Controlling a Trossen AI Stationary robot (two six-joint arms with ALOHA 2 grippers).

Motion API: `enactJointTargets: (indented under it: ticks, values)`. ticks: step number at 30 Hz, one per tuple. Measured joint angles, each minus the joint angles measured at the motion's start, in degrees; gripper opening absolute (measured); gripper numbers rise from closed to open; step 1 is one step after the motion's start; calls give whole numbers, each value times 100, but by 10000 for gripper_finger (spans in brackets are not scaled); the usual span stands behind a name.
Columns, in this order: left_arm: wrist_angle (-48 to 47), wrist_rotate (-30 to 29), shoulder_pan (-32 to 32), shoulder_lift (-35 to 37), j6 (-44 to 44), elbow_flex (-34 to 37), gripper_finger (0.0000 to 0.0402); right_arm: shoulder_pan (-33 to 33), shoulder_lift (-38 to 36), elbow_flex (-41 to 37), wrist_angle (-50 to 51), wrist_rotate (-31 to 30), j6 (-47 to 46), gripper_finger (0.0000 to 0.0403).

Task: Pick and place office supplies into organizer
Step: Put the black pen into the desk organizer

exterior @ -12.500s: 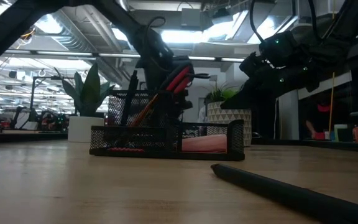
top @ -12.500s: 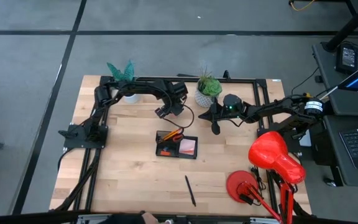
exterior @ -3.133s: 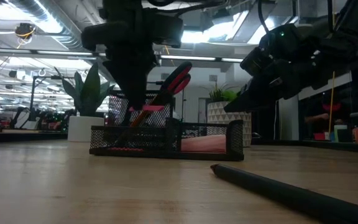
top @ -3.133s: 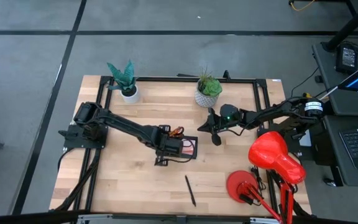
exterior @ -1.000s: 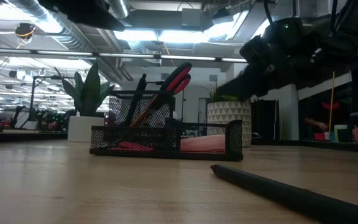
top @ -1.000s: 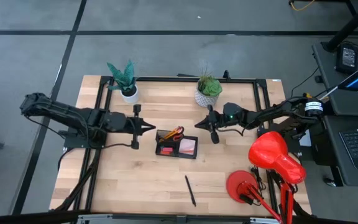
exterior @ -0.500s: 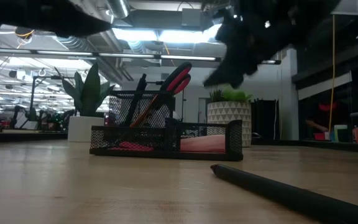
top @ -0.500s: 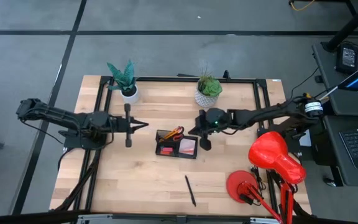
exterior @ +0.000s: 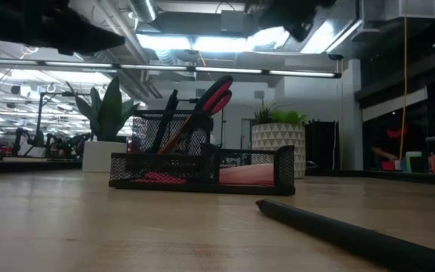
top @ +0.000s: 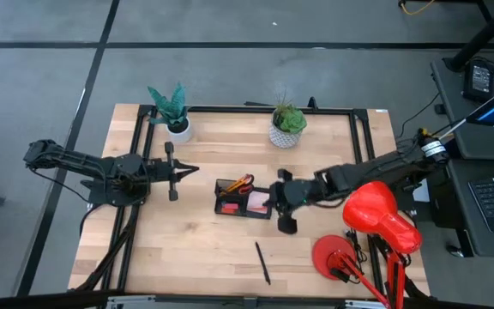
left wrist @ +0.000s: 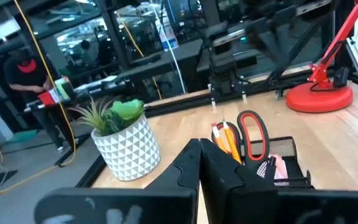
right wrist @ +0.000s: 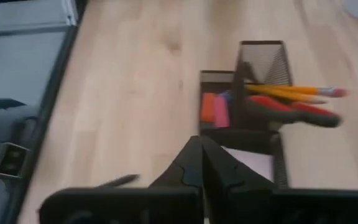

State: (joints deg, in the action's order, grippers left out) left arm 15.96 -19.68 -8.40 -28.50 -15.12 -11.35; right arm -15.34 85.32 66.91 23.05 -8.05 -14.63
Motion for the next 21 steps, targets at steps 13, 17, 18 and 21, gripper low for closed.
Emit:
enactJointTargets:
  ticks: [13, 17, 18, 21]
  values:
    - [-635, -209, 0, 1659, -369, 362, 2, -928, 0, 29, 261, -844, -1007, 0]
    - [-1014, 189, 24, 1812, -399, 363, 1, -836, 0, 45, 231, -817, -1634, 0]
    - [-1082, 167, 80, 1812, -397, 364, 1, -776, 0, 88, 387, -775, -1824, 0]
    - [-1237, 298, 321, 1817, -328, 371, 1, -621, 25, 237, 650, -714, -2105, 0]
